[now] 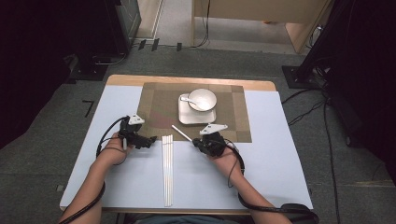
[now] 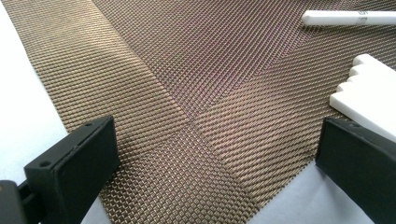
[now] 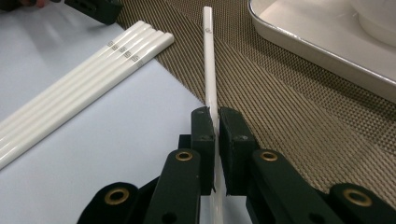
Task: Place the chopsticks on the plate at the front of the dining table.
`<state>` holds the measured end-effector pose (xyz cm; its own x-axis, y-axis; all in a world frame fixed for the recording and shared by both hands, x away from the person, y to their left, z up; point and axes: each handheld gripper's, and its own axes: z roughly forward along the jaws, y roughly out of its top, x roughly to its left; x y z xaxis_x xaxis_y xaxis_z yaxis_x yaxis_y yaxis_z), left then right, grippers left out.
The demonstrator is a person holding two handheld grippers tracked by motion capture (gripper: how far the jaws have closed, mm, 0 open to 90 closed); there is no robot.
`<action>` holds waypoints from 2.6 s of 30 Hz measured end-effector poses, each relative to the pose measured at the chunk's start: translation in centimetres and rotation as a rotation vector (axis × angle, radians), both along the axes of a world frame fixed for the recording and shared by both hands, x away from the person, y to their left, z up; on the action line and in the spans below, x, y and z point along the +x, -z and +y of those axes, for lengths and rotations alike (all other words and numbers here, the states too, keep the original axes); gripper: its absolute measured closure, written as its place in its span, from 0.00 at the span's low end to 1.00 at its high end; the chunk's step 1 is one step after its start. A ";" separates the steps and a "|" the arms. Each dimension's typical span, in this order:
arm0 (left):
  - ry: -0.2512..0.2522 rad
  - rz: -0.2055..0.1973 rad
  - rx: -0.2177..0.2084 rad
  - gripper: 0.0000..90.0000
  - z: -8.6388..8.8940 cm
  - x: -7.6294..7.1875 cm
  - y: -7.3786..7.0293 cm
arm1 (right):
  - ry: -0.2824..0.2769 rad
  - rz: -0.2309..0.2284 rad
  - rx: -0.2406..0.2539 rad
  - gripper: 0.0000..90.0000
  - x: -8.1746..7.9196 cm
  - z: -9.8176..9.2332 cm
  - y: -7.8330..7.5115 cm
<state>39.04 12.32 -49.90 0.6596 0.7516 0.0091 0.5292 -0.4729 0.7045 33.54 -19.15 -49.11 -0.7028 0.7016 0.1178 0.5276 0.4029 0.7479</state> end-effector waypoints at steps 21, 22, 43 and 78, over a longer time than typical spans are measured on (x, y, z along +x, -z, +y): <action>-0.002 -0.007 0.000 0.00 0.0 -0.1 0.0 | -0.029 0.003 -0.004 0.95 1.5 1.2 -0.3; -0.003 -0.007 0.001 0.00 0.0 -0.1 0.0 | -0.029 0.007 -0.001 0.95 1.6 1.3 -0.3; -0.008 -0.011 -0.001 0.00 0.0 -0.2 0.1 | -0.029 0.008 -0.014 0.95 3.1 1.6 -0.5; -0.016 -0.011 0.000 0.00 0.0 -0.3 0.1 | -0.026 0.007 -0.007 0.95 6.0 2.1 -1.1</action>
<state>38.76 12.29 -49.96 0.6476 0.7618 0.0160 0.5288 -0.4645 0.7103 39.52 -17.05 -48.04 -0.7200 0.6840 0.1175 0.5218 0.4219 0.7414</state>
